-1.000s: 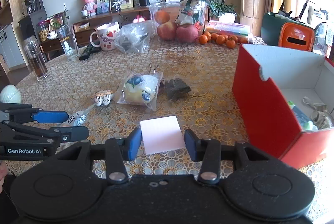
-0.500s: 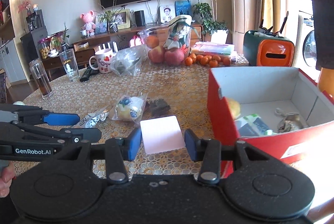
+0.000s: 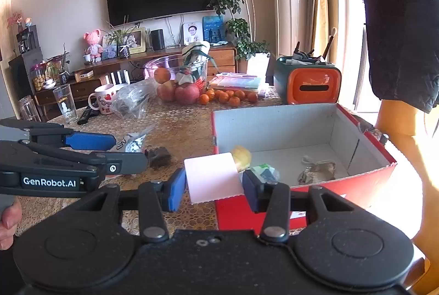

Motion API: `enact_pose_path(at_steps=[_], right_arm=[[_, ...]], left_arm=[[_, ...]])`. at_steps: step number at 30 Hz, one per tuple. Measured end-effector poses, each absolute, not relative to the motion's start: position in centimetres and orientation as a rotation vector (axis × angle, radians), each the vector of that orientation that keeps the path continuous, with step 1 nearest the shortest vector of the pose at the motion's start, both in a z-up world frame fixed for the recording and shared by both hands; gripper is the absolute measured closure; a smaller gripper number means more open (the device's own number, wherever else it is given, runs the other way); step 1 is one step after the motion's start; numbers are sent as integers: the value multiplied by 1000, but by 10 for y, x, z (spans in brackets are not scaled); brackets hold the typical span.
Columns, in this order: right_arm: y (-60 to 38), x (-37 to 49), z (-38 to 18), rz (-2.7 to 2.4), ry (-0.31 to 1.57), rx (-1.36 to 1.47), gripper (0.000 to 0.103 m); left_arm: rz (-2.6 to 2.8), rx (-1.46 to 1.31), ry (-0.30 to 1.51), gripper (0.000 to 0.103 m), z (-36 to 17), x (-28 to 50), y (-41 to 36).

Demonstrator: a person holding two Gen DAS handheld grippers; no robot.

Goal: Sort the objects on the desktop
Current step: 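Carry the sausage packet with left tool while right tool carries the note to the box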

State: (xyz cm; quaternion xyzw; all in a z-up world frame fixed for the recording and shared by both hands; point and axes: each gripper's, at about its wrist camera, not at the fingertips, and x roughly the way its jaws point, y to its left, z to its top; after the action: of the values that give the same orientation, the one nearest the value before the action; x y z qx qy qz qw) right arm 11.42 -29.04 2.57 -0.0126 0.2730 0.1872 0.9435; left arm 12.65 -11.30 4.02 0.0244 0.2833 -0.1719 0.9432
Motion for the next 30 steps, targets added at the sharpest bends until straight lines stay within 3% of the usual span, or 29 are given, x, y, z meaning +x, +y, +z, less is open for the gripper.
enact_pose_path(at_steps=[30], right_arm=[[-365,234,-9,247,641,-64,58]], left_arm=[[-401,243,690,44,20,290,-230]])
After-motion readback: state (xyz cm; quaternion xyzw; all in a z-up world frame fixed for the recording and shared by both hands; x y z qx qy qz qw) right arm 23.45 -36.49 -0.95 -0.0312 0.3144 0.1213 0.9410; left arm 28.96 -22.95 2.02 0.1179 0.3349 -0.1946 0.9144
